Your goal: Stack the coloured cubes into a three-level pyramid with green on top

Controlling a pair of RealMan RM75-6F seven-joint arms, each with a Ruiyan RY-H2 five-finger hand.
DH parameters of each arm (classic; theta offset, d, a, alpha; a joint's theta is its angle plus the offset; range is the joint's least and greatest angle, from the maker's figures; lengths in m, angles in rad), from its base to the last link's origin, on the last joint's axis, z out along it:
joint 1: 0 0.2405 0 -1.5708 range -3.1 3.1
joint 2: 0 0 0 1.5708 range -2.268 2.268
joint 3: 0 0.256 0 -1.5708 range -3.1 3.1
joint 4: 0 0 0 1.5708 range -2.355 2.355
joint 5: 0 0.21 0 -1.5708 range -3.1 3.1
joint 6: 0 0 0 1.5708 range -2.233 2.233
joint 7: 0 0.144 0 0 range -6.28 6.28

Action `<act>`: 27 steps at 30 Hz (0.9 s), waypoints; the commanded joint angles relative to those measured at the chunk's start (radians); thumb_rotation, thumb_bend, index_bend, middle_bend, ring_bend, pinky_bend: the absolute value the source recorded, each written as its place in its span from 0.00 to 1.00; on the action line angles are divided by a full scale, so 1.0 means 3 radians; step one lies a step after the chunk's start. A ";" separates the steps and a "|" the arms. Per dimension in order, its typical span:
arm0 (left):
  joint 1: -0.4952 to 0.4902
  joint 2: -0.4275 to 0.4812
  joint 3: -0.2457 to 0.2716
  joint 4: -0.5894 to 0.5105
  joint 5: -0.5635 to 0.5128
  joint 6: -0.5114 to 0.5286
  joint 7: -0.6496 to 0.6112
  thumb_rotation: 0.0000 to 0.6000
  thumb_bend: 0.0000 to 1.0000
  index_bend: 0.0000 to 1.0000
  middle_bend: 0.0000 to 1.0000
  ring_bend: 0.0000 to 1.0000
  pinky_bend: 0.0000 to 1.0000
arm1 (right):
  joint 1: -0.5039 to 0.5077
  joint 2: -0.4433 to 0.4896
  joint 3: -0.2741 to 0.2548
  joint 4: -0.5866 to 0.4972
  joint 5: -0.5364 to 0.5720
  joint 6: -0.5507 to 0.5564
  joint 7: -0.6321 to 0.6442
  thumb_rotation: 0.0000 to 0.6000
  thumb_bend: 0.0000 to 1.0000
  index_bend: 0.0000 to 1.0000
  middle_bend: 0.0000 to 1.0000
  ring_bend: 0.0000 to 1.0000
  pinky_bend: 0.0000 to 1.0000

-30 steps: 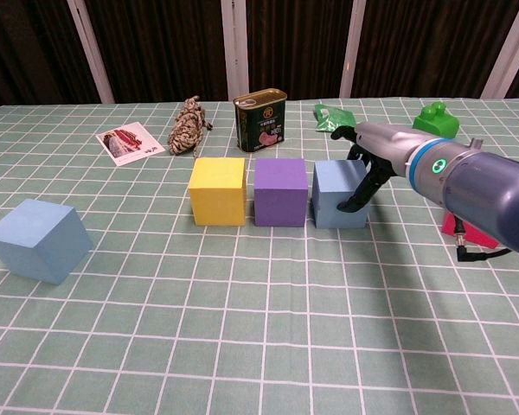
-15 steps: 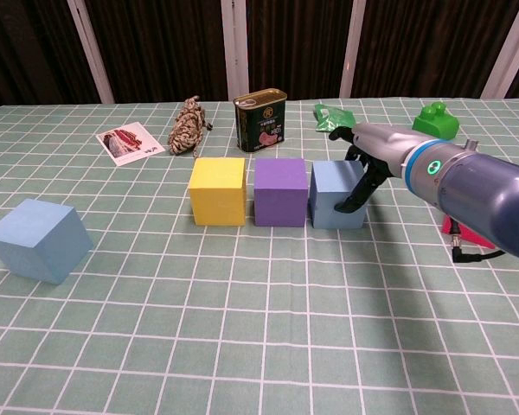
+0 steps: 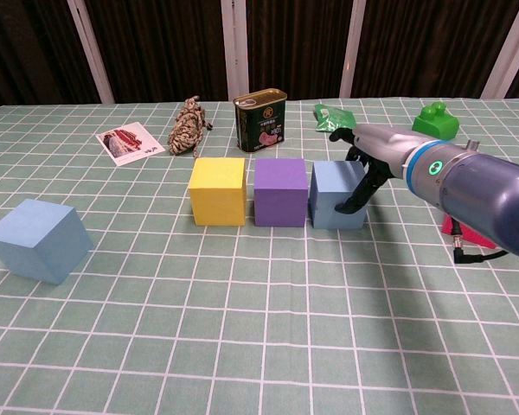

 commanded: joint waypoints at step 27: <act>0.0007 -0.0013 0.0022 0.0019 0.0018 0.0018 0.0043 1.00 0.15 0.00 0.00 0.00 0.00 | -0.0263 0.0506 -0.0097 -0.0589 -0.0185 0.0218 0.0116 1.00 0.25 0.00 0.00 0.00 0.00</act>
